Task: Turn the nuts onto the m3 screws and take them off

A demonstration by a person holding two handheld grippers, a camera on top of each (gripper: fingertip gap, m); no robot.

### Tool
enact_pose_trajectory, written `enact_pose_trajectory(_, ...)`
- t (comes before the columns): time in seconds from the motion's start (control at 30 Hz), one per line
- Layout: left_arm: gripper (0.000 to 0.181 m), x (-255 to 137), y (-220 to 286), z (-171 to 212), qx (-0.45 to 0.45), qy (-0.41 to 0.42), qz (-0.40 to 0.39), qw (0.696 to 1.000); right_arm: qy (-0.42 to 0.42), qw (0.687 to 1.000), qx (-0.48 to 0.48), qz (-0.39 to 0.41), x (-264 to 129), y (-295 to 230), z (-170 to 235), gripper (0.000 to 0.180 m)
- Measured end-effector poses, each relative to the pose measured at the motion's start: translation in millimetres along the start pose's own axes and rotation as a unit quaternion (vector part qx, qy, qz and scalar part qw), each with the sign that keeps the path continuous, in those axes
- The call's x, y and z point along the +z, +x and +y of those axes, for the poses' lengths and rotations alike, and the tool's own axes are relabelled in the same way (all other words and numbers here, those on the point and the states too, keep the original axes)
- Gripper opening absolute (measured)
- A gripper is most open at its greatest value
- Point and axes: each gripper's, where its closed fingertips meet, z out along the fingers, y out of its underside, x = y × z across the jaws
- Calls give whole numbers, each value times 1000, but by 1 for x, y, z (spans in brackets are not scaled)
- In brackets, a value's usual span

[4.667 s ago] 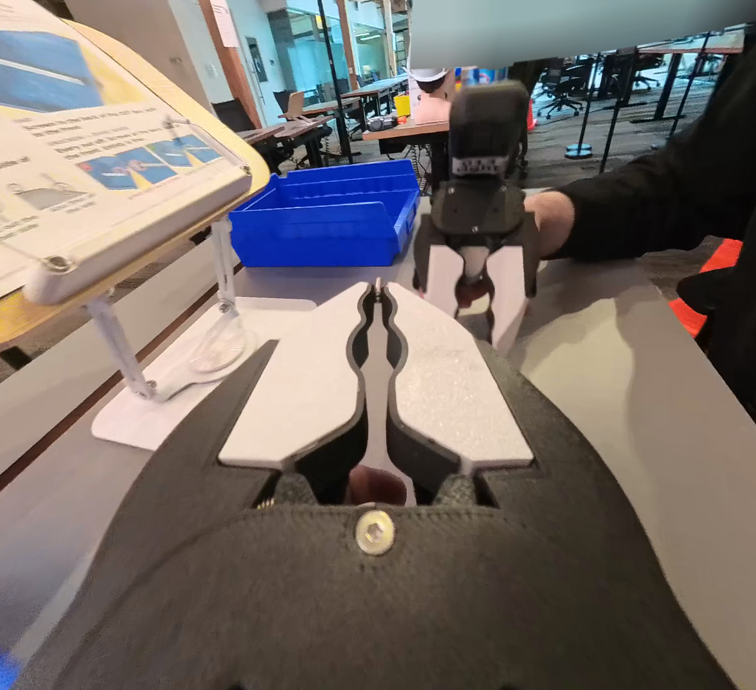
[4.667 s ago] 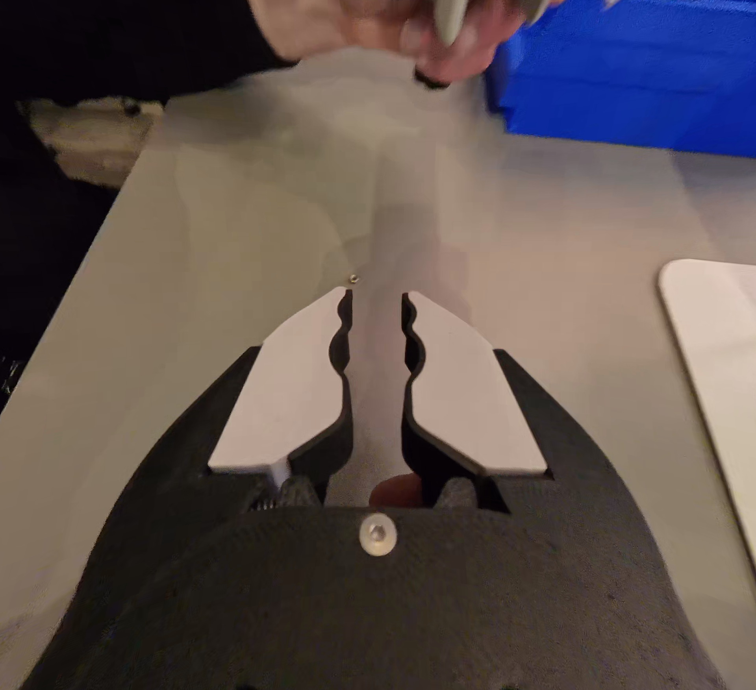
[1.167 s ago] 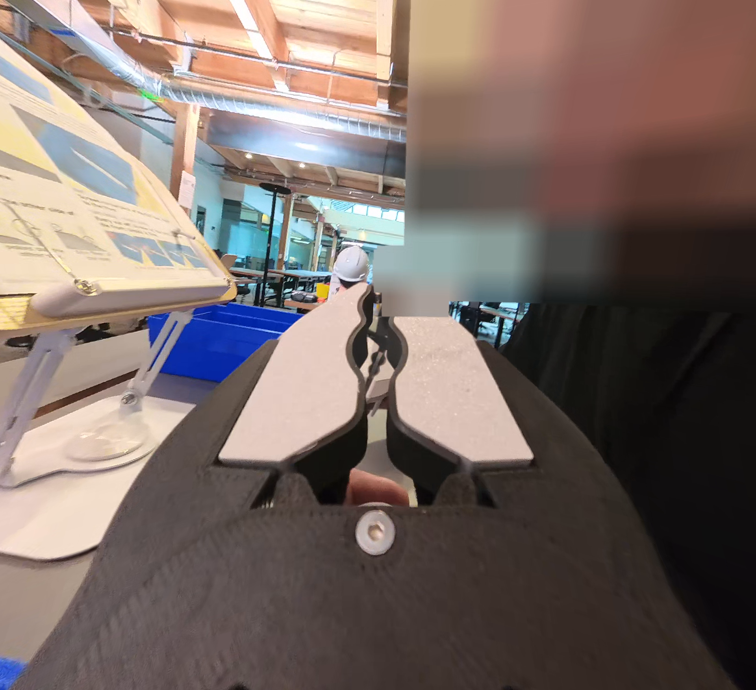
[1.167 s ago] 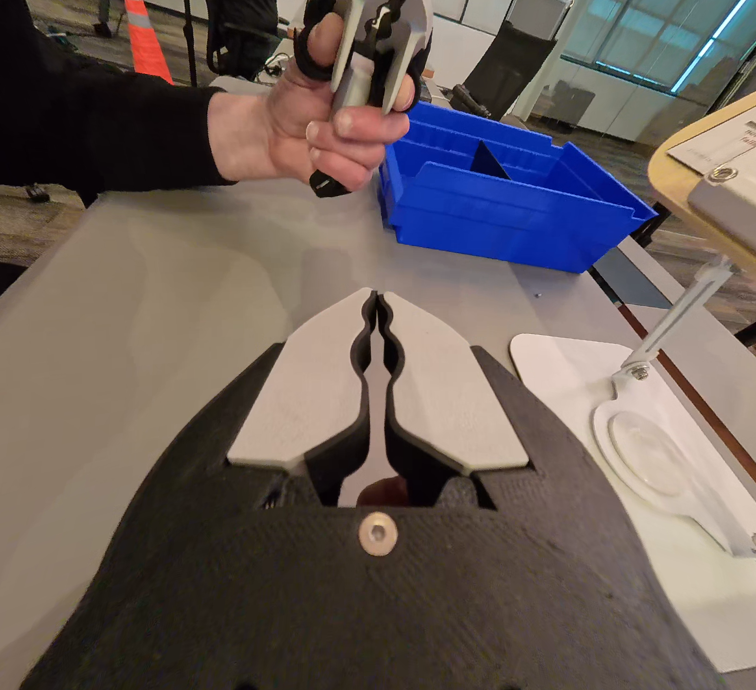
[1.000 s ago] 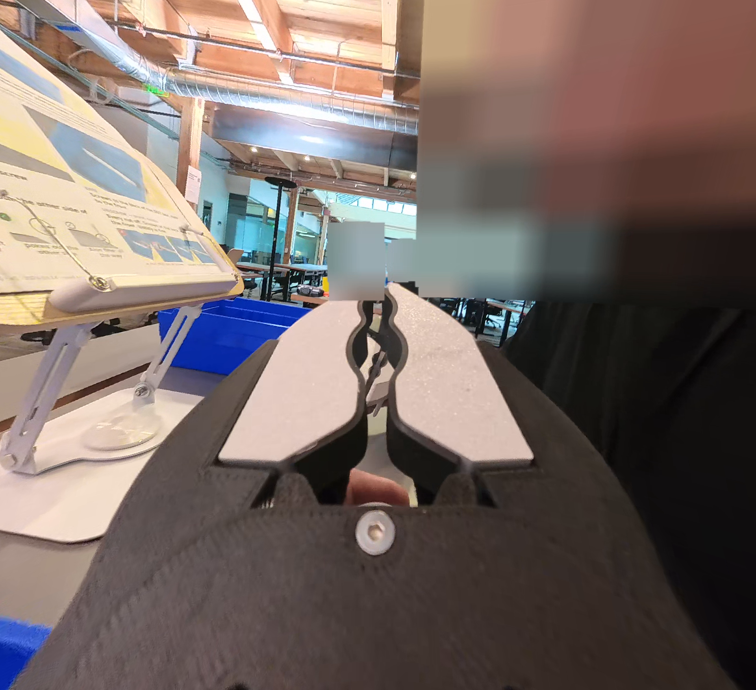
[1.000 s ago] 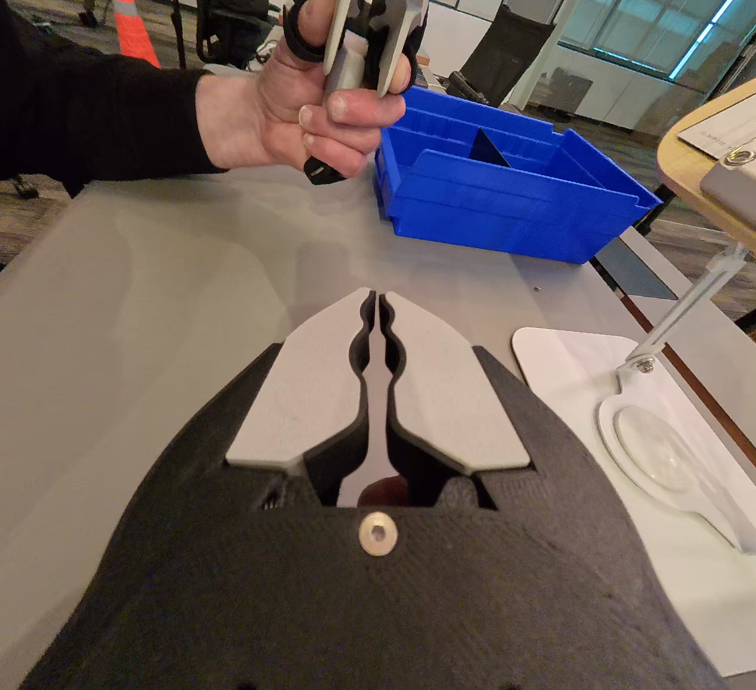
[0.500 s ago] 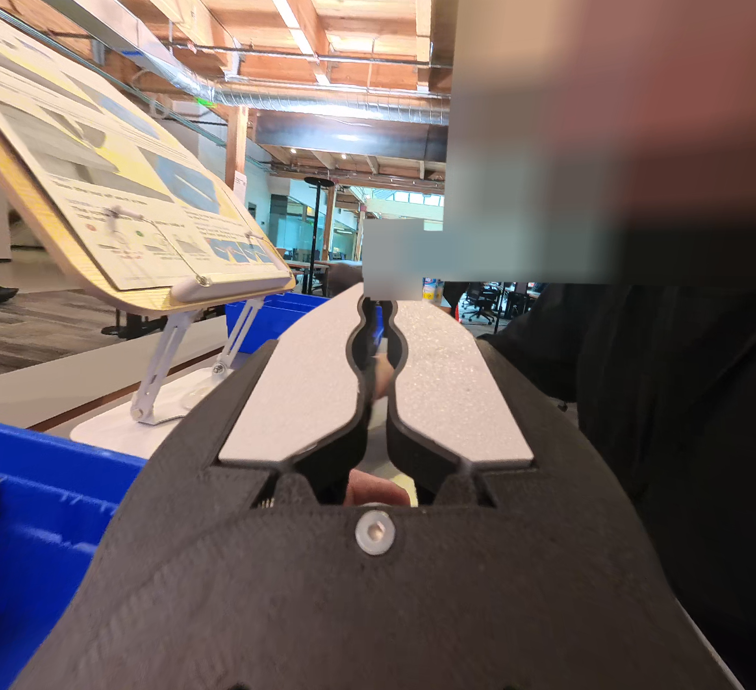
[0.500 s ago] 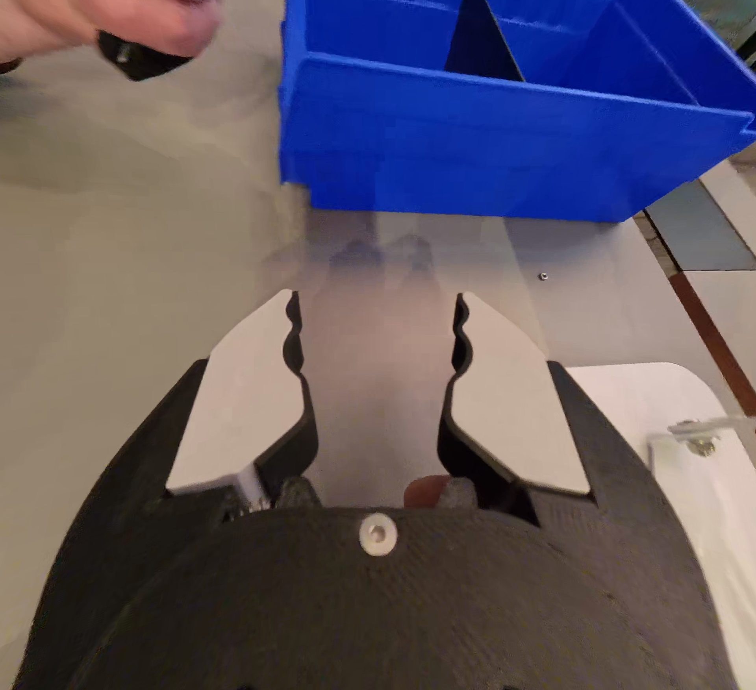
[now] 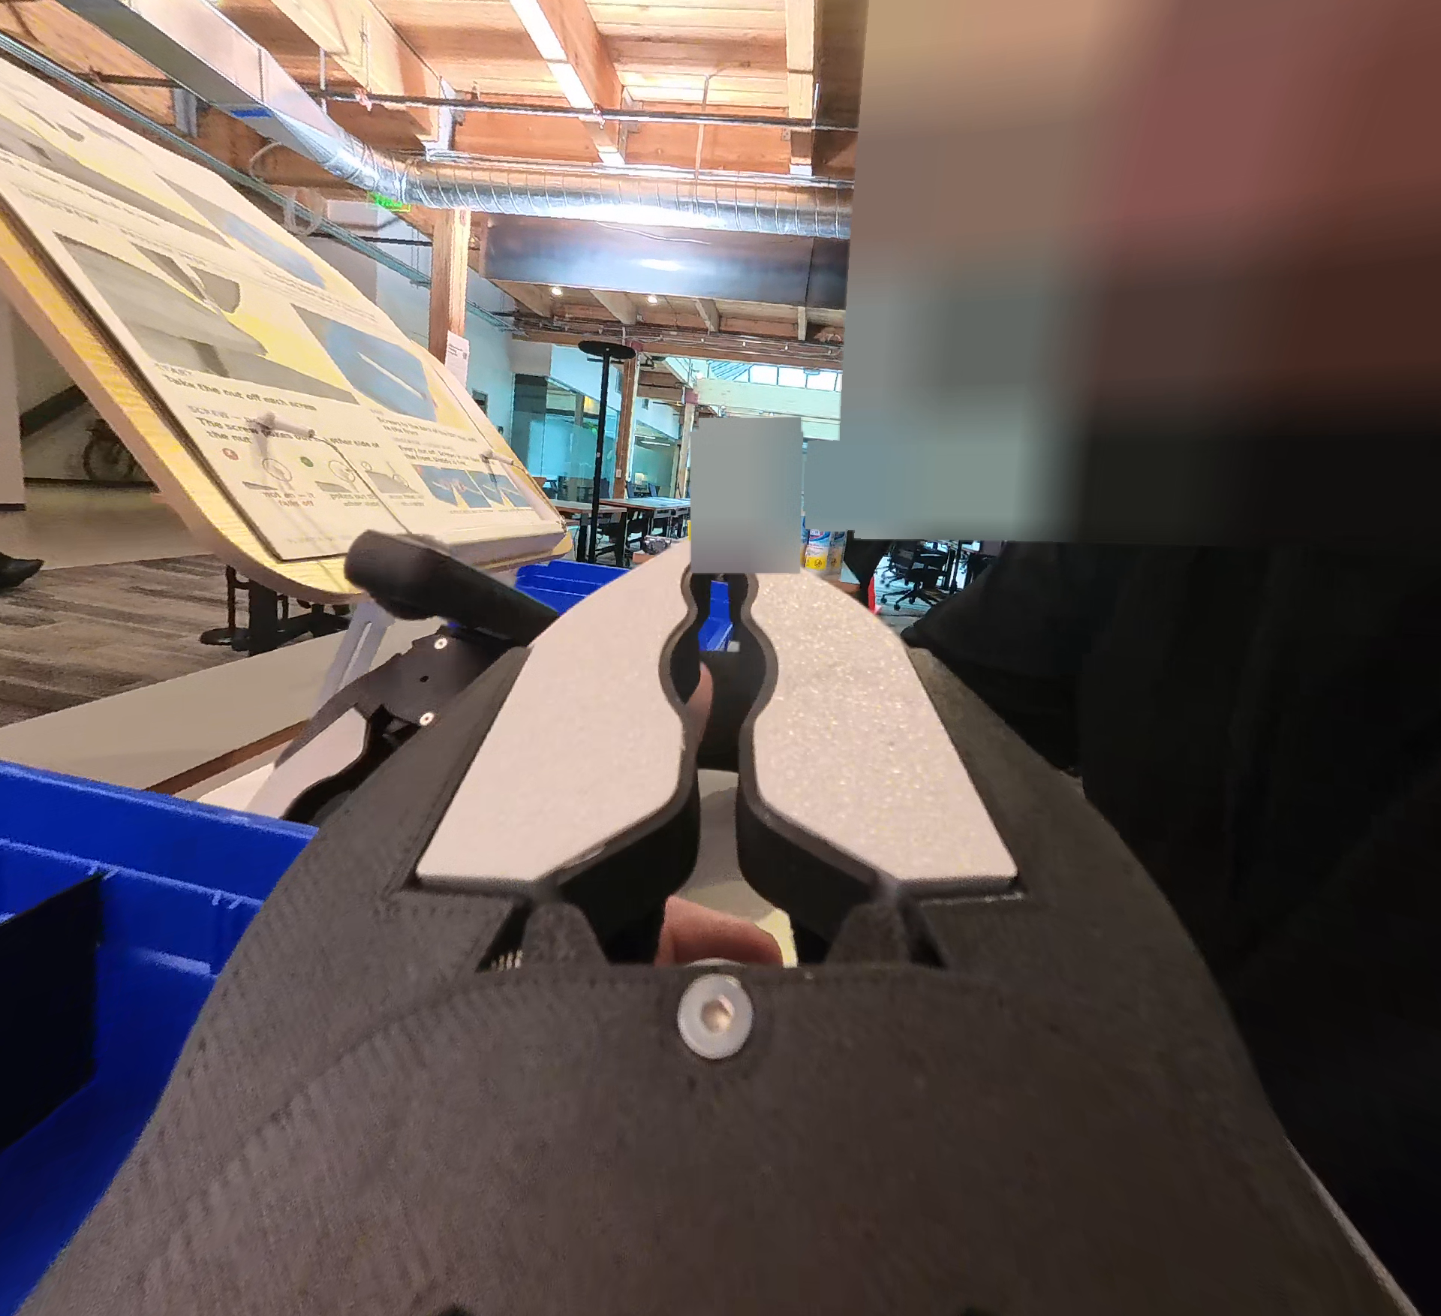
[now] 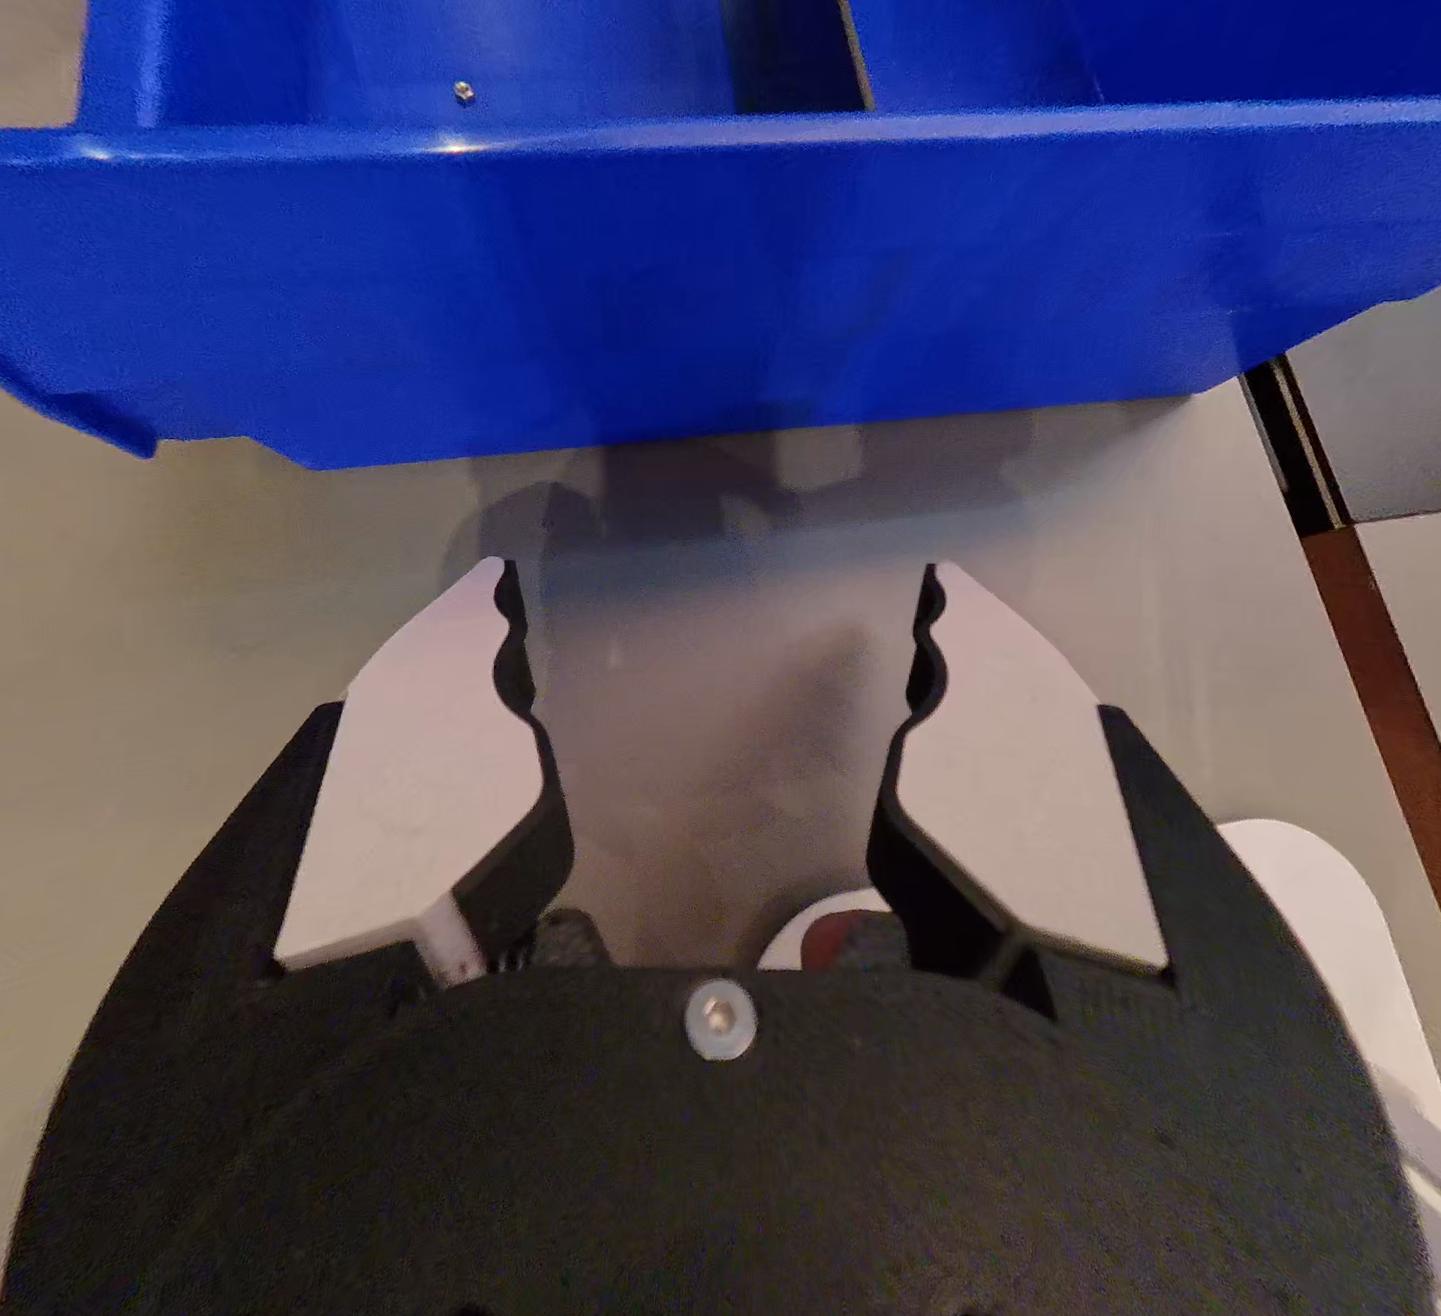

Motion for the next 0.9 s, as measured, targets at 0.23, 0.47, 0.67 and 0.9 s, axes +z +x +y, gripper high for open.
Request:
enact_pose_trajectory(0.23,3,-3,3,-6,2,7,5,1000,-38,999,26,-3,12,8,10,106)
enact_pose_trajectory(0.47,3,-4,3,-8,1,10,7,1000,-46,998,34,-10,17,11,10,105)
enact_pose_trajectory(0.67,3,-4,2,-6,-2,8,6,1000,-53,998,40,-17,18,12,12,102)
enact_pose_trajectory(0.9,3,-4,0,-5,-4,8,5,1000,-54,997,43,-18,18,12,13,101)
